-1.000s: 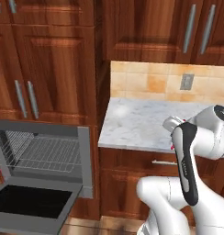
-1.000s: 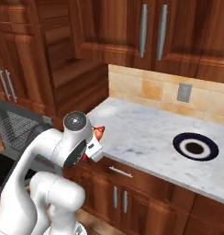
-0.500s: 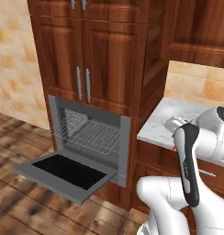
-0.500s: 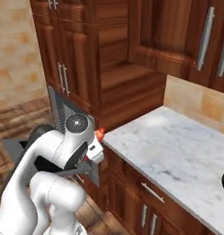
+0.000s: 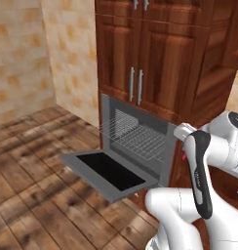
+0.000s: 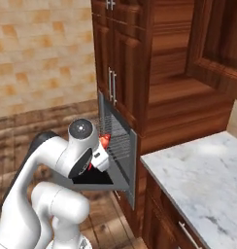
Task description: Place the fish on the top rack of the oven, and slide the tray back inside. Close the oven door.
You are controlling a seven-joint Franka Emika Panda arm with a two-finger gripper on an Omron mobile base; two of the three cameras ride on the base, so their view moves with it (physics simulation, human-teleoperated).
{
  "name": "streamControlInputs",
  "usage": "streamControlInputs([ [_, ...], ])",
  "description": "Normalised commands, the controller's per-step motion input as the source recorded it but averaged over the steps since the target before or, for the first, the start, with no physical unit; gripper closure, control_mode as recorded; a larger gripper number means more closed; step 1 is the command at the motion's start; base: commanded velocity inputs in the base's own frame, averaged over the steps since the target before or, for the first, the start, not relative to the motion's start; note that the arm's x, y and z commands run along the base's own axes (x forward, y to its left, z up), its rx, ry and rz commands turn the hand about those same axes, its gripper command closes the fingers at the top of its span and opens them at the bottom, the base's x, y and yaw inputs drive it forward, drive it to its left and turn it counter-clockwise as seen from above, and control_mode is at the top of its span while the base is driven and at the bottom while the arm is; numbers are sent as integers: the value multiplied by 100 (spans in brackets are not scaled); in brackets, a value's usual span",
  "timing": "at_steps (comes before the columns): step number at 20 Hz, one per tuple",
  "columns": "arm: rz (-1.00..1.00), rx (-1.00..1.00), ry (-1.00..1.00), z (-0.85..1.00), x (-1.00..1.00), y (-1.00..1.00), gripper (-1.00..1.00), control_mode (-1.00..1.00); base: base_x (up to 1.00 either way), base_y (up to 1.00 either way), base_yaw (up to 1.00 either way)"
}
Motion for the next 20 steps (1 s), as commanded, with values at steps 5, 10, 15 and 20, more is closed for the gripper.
streamControlInputs([
  [5,0,0,0,0,0,0,100,100,45,8,34],
  [10,0,0,0,0,0,0,100,100,46,0,24],
  [15,0,0,0,0,0,0,100,100,41,-7,17],
  [20,0,0,0,0,0,0,100,100,30,-22,14],
])
